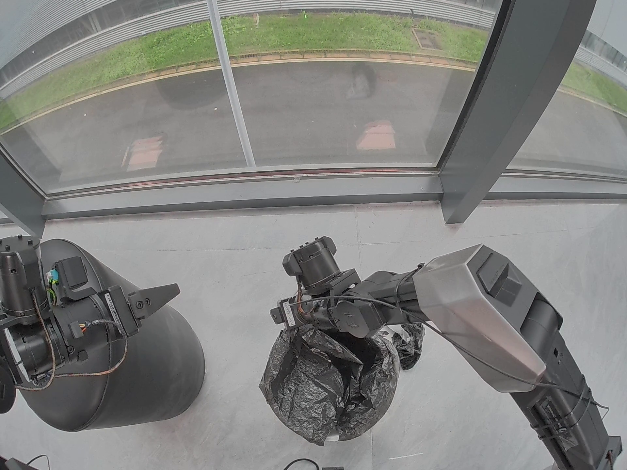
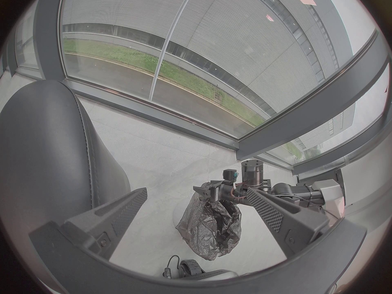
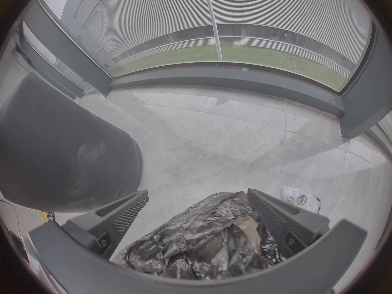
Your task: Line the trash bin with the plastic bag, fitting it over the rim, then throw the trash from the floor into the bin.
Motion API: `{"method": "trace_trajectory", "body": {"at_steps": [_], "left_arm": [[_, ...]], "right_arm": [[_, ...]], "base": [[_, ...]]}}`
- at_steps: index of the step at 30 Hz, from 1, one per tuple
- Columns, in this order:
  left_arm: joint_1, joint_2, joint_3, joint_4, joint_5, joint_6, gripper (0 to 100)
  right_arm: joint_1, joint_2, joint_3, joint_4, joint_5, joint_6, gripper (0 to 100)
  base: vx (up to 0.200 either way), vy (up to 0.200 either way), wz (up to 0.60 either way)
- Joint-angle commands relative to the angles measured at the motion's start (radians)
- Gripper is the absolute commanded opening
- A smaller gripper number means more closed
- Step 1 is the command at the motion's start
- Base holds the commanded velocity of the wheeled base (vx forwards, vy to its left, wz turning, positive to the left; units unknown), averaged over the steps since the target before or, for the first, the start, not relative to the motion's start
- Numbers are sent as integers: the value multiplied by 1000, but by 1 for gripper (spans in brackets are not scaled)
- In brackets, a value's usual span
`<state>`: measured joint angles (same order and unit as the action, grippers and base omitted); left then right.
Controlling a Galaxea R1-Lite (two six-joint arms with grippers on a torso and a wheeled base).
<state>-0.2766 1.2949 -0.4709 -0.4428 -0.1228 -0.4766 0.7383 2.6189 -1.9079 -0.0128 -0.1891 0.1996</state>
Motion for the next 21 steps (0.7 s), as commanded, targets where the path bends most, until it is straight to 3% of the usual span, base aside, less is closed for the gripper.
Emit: {"method": "trace_trajectory", "body": {"at_steps": [1,8,9,13,17,21], "left_arm": [[2,1,0,-1,0,0,100],[4,3,0,-1,0,0,100],[5,3,0,-1,0,1,100],[5,3,-2,-1,0,1,100],[5,6,0,-1,0,0,100],[5,7,0,-1,0,0,100]], "right_arm": [[3,-145,132,-9,-3,4,100],[38,-412,500,-46,5,44,100],[62,-485,661,-90,36,67,100],[79,-562,934,-227,99,75,100],[79,-547,1081,-371,100,78,100],[79,-524,1158,-429,102,83,100]], "base": [[0,0,0],[0,0,0],[0,0,0],[0,0,0],[0,0,0],[0,0,0]]}}
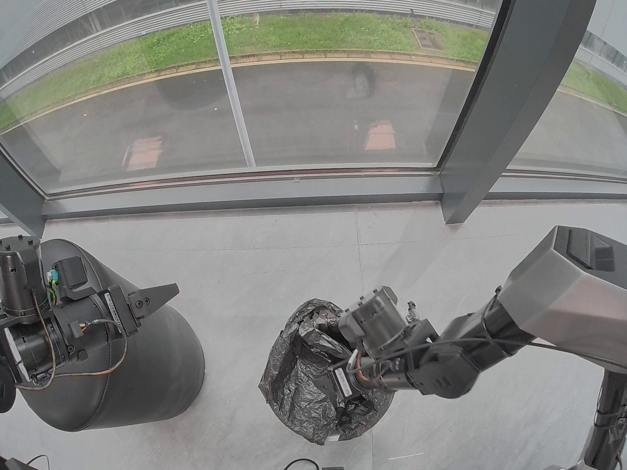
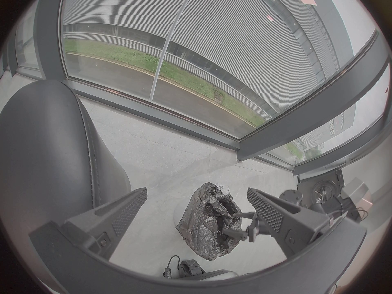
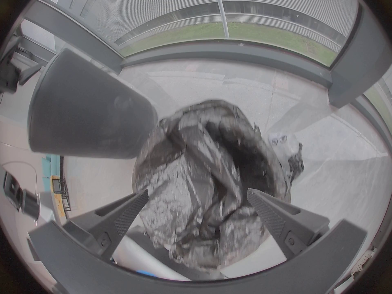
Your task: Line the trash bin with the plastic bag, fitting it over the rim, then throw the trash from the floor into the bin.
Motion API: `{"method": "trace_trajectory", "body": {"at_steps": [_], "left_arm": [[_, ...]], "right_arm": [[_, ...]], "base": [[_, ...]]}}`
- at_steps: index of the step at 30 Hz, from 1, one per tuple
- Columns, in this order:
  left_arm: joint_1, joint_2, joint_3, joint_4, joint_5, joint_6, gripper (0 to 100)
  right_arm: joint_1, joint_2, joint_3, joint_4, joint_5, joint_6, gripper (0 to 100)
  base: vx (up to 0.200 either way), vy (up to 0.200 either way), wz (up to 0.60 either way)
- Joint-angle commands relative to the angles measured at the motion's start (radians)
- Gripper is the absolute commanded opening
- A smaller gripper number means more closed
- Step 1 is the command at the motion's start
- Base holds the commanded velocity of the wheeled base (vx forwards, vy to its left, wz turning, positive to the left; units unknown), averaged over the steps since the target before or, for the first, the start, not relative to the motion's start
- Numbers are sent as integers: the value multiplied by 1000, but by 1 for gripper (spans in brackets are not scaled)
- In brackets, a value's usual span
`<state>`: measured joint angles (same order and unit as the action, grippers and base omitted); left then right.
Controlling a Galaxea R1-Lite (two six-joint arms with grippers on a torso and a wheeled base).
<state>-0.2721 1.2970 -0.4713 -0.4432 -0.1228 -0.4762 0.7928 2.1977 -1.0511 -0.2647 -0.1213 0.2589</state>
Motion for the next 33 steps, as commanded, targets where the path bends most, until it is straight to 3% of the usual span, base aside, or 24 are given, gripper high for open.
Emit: {"method": "trace_trajectory", "body": {"at_steps": [1,10,22,33], "left_arm": [[1,5,0,0,0,1,100],[1,7,2,-9,0,-1,100],[1,38,28,-69,0,1,100],[1,36,26,-71,0,1,100]], "right_arm": [[26,-90,316,-196,34,31,100],[39,50,313,-340,32,48,100],[42,96,255,-324,26,37,100],[37,152,29,-24,17,11,100]], "base": [[0,0,0],[0,0,0],[0,0,0],[0,0,0]]}}
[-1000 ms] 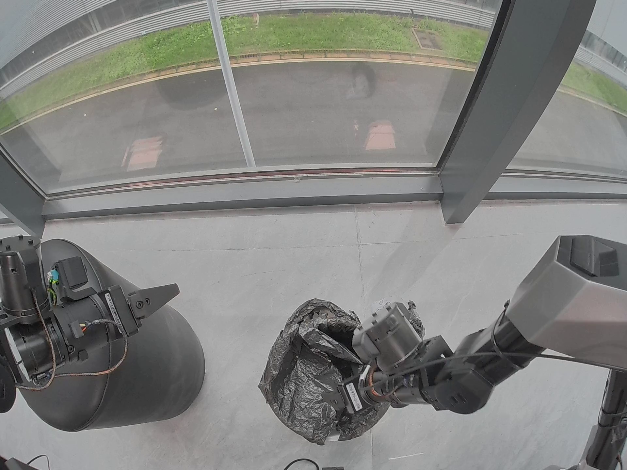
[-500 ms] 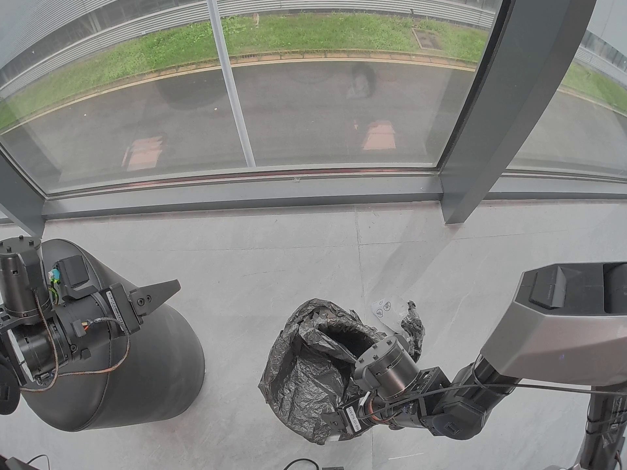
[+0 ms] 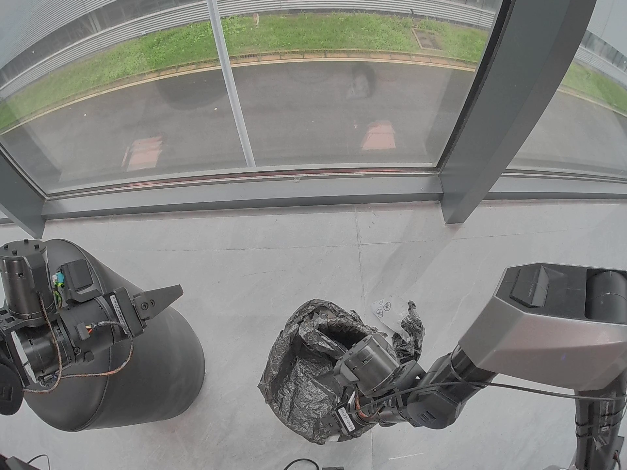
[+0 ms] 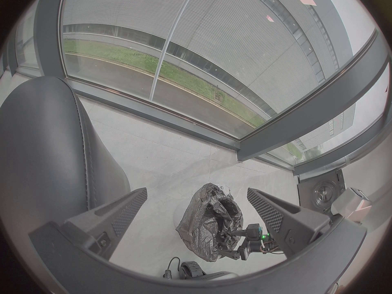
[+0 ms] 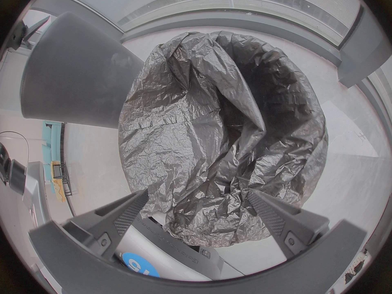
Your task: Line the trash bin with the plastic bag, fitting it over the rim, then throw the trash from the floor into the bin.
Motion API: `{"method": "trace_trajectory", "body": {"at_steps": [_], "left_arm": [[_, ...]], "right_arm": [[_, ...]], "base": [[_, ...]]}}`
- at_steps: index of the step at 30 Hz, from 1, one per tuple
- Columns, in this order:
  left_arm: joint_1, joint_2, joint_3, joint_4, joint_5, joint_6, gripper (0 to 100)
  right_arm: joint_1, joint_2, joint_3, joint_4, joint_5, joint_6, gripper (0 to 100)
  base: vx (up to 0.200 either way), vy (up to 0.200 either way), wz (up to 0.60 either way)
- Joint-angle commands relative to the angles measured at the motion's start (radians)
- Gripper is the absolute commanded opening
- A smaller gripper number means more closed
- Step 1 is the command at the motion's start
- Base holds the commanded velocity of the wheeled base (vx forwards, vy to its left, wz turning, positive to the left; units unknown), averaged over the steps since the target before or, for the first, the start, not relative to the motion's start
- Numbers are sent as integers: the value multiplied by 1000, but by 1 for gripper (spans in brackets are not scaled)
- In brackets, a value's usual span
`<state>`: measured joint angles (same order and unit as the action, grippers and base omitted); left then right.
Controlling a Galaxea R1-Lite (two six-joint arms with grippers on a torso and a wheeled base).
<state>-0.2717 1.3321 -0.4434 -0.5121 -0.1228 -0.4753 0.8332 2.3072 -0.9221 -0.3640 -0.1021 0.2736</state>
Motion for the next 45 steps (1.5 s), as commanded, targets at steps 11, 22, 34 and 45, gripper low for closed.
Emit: {"method": "trace_trajectory", "body": {"at_steps": [11,22,34,45], "left_arm": [[0,-2,-1,-2,0,0,100],[0,-1,-1,-2,0,0,100],[2,-8,-3,-2,2,0,100],[3,-8,-3,-2,0,0,100]], "right_arm": [[-13,132,-288,247,-33,-5,100],[-13,138,-297,258,-44,-4,100],[-5,-83,-239,246,-105,12,100],[-6,-88,-242,203,-151,36,100]], "base": [[0,0,0],[0,0,0],[0,0,0],[0,0,0]]}}
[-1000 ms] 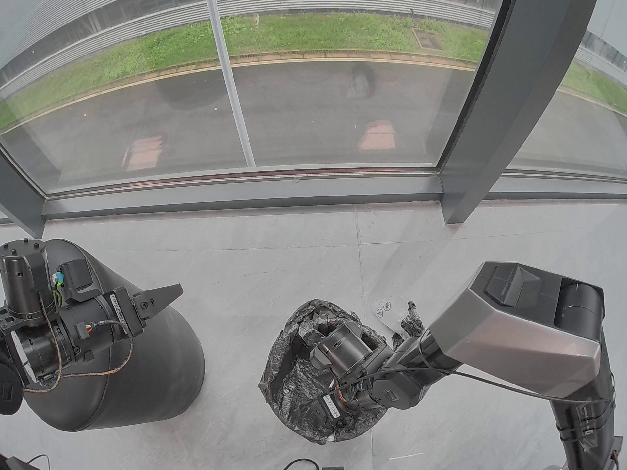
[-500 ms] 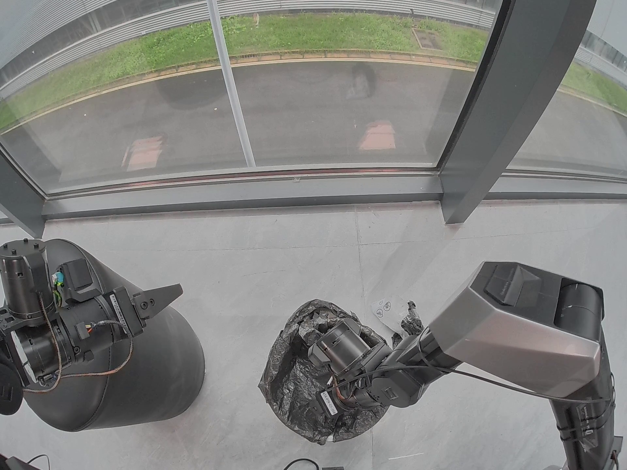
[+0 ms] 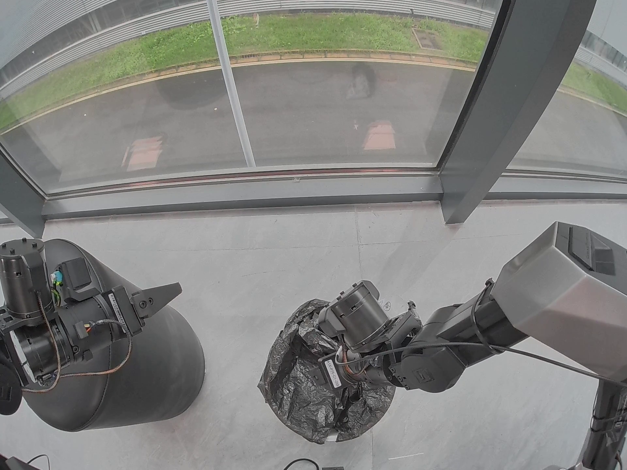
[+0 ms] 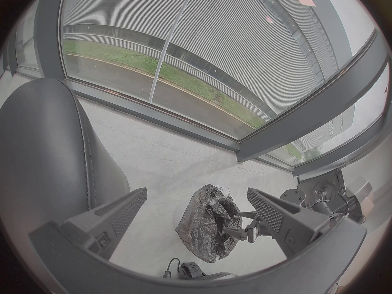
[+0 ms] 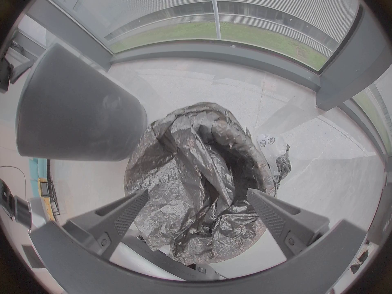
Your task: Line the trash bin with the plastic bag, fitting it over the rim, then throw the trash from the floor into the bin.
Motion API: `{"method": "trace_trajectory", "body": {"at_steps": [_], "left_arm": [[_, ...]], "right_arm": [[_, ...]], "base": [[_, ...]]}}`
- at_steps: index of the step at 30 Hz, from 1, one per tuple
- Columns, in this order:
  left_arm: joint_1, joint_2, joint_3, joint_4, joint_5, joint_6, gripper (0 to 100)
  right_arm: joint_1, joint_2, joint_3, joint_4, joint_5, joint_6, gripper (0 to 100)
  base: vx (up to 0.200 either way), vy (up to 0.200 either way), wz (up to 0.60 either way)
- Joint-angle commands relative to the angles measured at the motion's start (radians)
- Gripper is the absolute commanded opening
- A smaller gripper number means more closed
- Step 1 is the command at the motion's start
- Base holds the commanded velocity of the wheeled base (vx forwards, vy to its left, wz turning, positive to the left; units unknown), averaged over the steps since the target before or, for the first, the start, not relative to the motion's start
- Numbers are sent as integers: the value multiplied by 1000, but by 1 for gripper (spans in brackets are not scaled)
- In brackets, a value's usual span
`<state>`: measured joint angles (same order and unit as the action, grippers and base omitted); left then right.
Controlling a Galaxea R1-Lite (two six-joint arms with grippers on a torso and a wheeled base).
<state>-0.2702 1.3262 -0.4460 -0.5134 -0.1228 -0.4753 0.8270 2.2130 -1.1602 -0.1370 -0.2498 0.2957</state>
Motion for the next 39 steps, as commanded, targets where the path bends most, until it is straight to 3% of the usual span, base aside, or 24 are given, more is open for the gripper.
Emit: {"method": "trace_trajectory", "body": {"at_steps": [1,10,20,26,30,31,32,35,39], "left_arm": [[0,-2,0,0,2,0,100],[0,-2,1,0,0,0,100],[2,-1,0,0,0,-2,100],[2,2,0,0,0,0,100],[2,-2,0,0,0,0,100],[2,-2,0,0,0,0,100],[2,-2,0,0,0,0,100],[2,-2,0,0,2,-2,100],[2,-2,0,0,0,-2,100]], "right_arm": [[0,16,-4,-39,-3,20,100],[18,91,-38,-225,-26,17,100],[26,180,-102,-243,-20,-3,100],[17,177,-78,-309,21,-102,100],[9,131,-9,-392,44,-268,100],[9,129,-7,-394,46,-276,100],[-3,114,27,-418,70,-356,100],[-11,99,79,-450,109,-484,100],[-19,106,108,-492,115,-564,100]], "base": [[0,0,0],[0,0,0],[0,0,0],[0,0,0],[0,0,0],[0,0,0],[0,0,0],[0,0,0],[0,0,0]]}}
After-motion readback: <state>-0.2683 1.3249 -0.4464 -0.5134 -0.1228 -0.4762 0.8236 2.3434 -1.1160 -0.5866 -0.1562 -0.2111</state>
